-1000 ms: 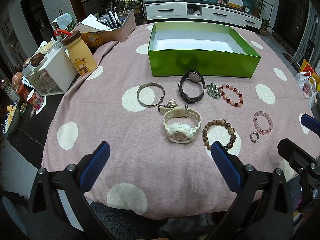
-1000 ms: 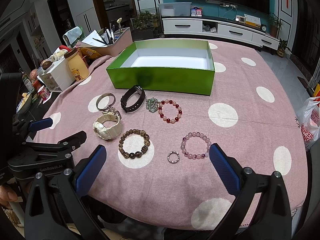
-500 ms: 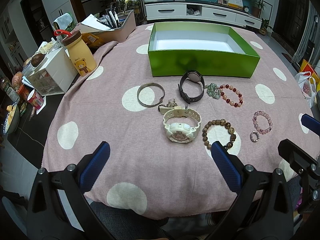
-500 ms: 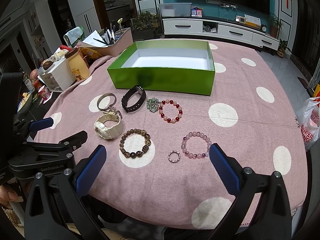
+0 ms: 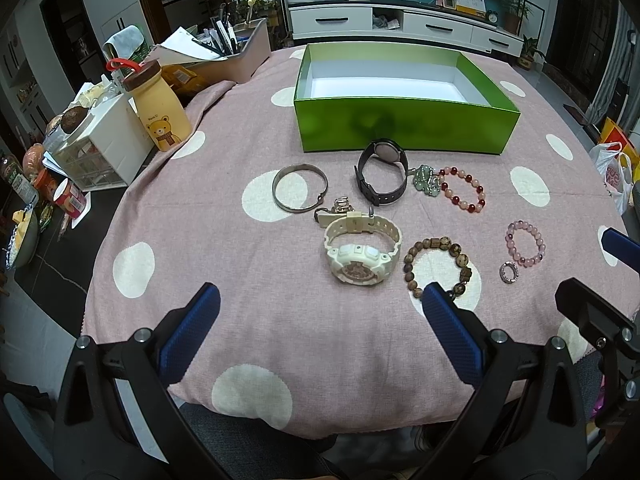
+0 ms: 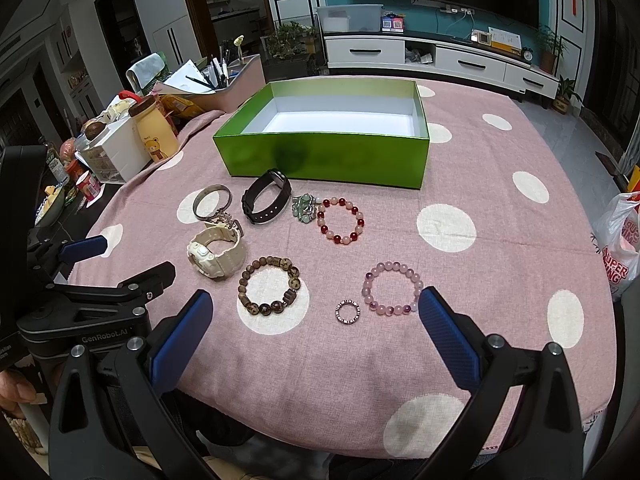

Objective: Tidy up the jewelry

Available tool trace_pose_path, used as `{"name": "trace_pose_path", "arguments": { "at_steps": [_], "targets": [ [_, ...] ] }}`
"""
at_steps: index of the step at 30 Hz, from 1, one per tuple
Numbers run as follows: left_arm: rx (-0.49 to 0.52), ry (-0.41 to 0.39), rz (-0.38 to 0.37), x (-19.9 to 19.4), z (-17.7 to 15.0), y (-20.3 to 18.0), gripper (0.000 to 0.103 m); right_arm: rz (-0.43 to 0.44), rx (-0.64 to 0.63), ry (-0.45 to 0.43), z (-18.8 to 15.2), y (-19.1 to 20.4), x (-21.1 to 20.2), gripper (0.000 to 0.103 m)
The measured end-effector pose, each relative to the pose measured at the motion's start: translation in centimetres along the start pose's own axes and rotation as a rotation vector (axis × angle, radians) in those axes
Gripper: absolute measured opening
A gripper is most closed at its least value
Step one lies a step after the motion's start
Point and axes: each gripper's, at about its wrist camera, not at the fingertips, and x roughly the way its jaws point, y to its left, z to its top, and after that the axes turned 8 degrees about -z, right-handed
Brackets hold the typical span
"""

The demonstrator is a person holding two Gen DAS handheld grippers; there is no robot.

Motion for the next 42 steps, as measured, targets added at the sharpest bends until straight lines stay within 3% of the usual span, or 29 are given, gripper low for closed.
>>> {"name": "trace_pose_path", "arguments": {
  "at_steps": [8,16,27,32,37,42],
  "targets": [
    [-0.016,0.005,-0.017,0.3,-0.4,-0.1,0.101,-0.020,0.046,-0.010,-0.2,-1.4,-0.3,0.102],
    [-0.063,0.034,-0.106,1.3,-0.4,0.9,0.101,-0.042,0.092,-0.033,-0.6,-5.2,-0.5,0.102],
    [-0.086,0.027,-0.190,3.1,-2.3,1.7,0.101,0.026,0.000,0.063,-4.6,-4.3,3.1,0.101],
    [-0.112,0.002,-0.208,3.3,-1.9,2.0,0.101,0.066,-0.022,0.091,-5.1,-3.4,4.9,0.087],
    [-0.109,-0.008,-0.213,3.8,-1.2,2.0,0.095,0.105,-0.030,0.111,-5.2,-2.8,6.5,0.063],
    [-0.107,-0.006,-0.216,4.3,-0.7,2.0,0.095,0.086,-0.066,0.078,-4.6,-2.1,7.3,0.050]
  ]
}}
